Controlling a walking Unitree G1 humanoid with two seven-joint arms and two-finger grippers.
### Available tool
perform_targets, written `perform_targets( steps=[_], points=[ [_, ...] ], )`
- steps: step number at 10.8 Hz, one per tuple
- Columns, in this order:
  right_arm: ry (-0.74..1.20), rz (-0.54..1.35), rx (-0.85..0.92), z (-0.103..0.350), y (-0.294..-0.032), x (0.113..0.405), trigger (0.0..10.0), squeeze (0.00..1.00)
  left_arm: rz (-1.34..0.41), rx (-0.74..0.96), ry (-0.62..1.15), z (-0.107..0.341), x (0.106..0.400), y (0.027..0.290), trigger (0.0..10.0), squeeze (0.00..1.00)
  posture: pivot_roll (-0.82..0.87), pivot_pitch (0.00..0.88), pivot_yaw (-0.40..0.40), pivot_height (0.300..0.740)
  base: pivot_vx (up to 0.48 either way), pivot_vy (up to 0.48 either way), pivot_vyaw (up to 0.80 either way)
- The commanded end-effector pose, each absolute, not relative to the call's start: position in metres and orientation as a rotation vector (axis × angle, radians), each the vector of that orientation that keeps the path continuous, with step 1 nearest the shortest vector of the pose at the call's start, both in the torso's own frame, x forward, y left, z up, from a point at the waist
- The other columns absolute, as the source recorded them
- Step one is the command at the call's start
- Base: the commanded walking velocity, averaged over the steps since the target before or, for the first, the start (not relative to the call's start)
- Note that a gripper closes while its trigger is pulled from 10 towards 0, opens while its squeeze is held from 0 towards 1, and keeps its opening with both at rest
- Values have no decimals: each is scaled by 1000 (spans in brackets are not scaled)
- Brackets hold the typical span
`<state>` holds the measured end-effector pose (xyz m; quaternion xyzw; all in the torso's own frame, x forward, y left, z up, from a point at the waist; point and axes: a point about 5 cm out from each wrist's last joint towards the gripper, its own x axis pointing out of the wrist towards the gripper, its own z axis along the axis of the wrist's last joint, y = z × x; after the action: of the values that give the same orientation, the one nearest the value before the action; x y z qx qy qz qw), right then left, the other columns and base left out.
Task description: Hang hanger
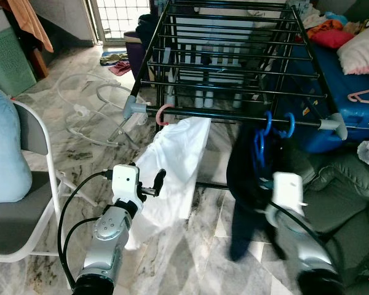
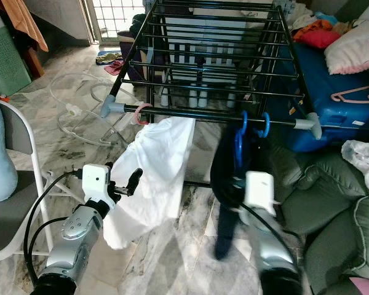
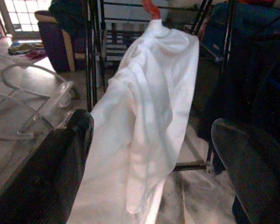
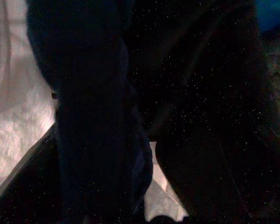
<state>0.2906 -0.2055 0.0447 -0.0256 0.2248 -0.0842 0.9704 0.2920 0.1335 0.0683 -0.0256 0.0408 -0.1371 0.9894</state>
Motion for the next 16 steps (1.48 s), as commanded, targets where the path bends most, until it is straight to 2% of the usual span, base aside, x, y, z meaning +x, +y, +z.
perform_targets(
  steps=[1,2,5,8,10,13,16],
  points=[
    [412,-154,-51,52,-204,294,10000,0,-294,-44,94,68,295,131,10000,0,-150,40,-4,740,0,0,0],
    [372,-94,-45,60,-200,298,10000,0,-300,-42,96,68,295,130,10000,0,-151,40,-2,740,0,0,0],
    [378,-16,-103,67,-207,306,10000,0,-306,-40,96,68,296,128,10000,0,-152,43,0,740,0,0,0],
    [342,-17,-130,82,-219,321,10000,0,-300,-39,100,67,294,130,10000,0,-139,40,-8,740,0,0,0],
    [336,122,-127,89,-199,332,10000,0,-306,-38,104,66,294,128,10000,0,-142,39,-6,740,0,0,0],
    [343,125,-101,85,-191,334,10000,0,-315,-41,108,66,293,124,10000,0,-147,42,-2,740,0,0,0],
    [392,60,-147,76,-205,327,10000,0,-318,-40,113,65,293,123,10000,0,-148,43,-2,740,0,0,0]
  ],
)
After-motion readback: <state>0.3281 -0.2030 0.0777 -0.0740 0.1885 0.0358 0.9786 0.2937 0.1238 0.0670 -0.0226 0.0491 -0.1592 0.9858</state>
